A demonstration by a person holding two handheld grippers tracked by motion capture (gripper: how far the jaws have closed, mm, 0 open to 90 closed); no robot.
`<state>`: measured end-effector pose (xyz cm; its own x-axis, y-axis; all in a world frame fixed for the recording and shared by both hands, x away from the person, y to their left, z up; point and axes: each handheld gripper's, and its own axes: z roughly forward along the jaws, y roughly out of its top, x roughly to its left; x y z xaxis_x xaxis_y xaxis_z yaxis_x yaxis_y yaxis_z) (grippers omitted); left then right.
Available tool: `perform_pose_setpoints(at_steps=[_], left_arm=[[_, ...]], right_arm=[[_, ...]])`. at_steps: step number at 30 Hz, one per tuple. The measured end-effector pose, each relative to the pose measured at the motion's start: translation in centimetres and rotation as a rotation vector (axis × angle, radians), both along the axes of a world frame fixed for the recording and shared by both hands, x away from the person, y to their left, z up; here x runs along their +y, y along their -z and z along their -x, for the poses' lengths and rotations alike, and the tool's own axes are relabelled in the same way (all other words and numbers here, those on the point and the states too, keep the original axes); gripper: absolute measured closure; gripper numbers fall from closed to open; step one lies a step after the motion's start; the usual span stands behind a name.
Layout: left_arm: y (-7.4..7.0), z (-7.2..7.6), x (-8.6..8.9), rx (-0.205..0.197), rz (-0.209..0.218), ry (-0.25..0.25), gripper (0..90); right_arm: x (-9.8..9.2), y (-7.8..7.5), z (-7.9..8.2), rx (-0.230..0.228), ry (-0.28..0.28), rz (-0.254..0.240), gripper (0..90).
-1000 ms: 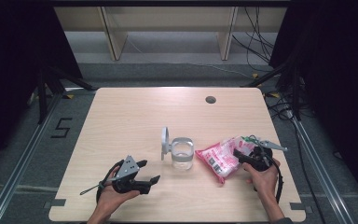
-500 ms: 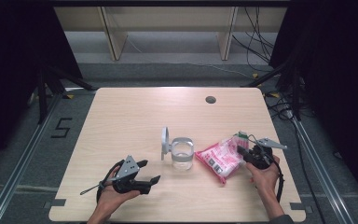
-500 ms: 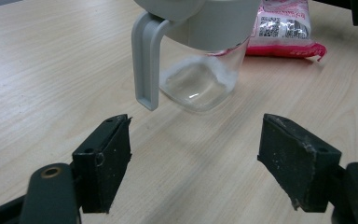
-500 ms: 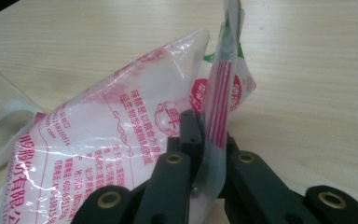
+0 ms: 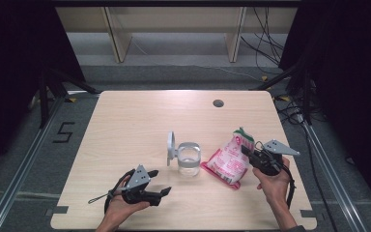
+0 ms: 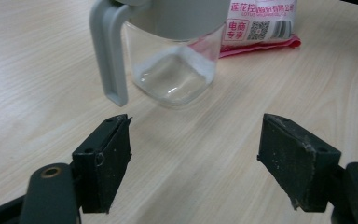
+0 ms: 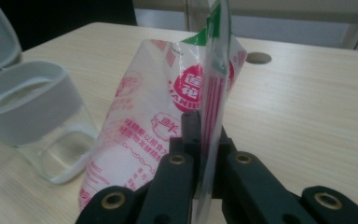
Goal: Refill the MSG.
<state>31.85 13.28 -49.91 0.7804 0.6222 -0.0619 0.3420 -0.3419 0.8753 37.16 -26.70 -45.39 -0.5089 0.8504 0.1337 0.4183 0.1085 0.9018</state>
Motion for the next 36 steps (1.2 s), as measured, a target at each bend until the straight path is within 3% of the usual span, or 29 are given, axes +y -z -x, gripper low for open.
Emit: perform_pose_setpoints(at_steps=[1, 2, 7, 9, 11, 13, 15, 16, 18, 21, 22, 24, 25, 27, 31, 32, 33, 35, 36], left_arm=[[0.0, 0.2, -0.3, -0.007, 0.01, -0.003, 25.0], [-0.1, 0.3, -0.6, -0.011, 0.024, 0.0, 25.7], [-0.4, 1.0, -2.5, -0.032, 0.057, 0.012, 26.1], [-0.5, 1.0, -3.2, -0.04, 0.028, 0.023, 26.2], [-0.4, 1.2, -4.2, -0.04, 0.034, 0.03, 26.3], [-0.4, 1.4, -5.0, -0.056, -0.001, 0.031, 26.1], [-0.4, 1.8, -6.0, -0.088, -0.03, 0.036, 25.7], [-0.4, 2.0, -6.5, -0.093, -0.032, 0.036, 25.6], [-0.3, 2.0, -7.4, -0.092, -0.016, 0.049, 25.6], [0.0, 2.0, -8.7, -0.109, -0.033, 0.033, 25.9], [0.0, 1.9, -9.1, -0.116, -0.044, 0.038, 25.9], [0.3, 1.8, -9.9, -0.096, -0.038, 0.052, 26.1], [0.5, 1.6, -10.3, -0.094, -0.033, 0.057, 26.3], [0.7, 1.3, -11.2, -0.083, -0.033, 0.052, 26.7], [1.0, 0.6, -12.7, -0.084, -0.003, 0.049, 27.6], [1.1, 0.5, -13.1, -0.056, 0.02, 0.048, 28.3], [1.2, 0.4, -13.3, -0.058, 0.016, 0.04, 28.4], [1.3, 0.3, -14.0, -0.061, 0.014, 0.051, 28.2], [1.3, 0.2, -14.2, -0.06, 0.006, 0.051, 28.3]], right_arm=[[0.1, -0.1, -0.1, -0.036, -0.016, 0.01, 90.0], [0.3, -0.5, 0.3, -0.02, -0.018, 0.006, 90.0], [1.0, -1.6, 1.1, -0.076, -0.076, 0.034, 90.0], [1.3, -2.0, 1.2, -0.096, -0.096, 0.054, 90.0], [1.7, -2.6, 1.5, -0.088, -0.109, 0.057, 90.0], [1.9, -3.2, 1.5, -0.105, -0.125, 0.087, 90.0], [2.1, -3.8, 1.8, -0.092, -0.125, 0.09, 90.0], [2.1, -4.1, 1.7, -0.111, -0.135, 0.099, 90.0], [2.3, -4.6, 1.8, -0.098, -0.148, 0.108, 90.0], [2.5, -5.5, 2.1, -0.098, -0.154, 0.12, 90.0], [2.5, -5.8, 2.0, -0.123, -0.169, 0.148, 90.0], [2.6, -6.4, 2.4, -0.081, -0.172, 0.149, 90.0], [2.4, -6.6, 2.2, -0.109, -0.193, 0.174, 90.0], [2.2, -7.1, 2.5, -0.082, -0.191, 0.17, 90.0], [1.8, -8.1, 2.8, -0.118, -0.198, 0.158, 90.0], [1.8, -8.4, 3.0, -0.117, -0.189, 0.143, 90.0], [1.7, -8.8, 3.2, -0.106, -0.195, 0.145, 90.0], [1.5, -9.3, 3.2, -0.151, -0.214, 0.163, 90.0], [1.5, -9.7, 3.4, -0.137, -0.209, 0.164, 90.0]])
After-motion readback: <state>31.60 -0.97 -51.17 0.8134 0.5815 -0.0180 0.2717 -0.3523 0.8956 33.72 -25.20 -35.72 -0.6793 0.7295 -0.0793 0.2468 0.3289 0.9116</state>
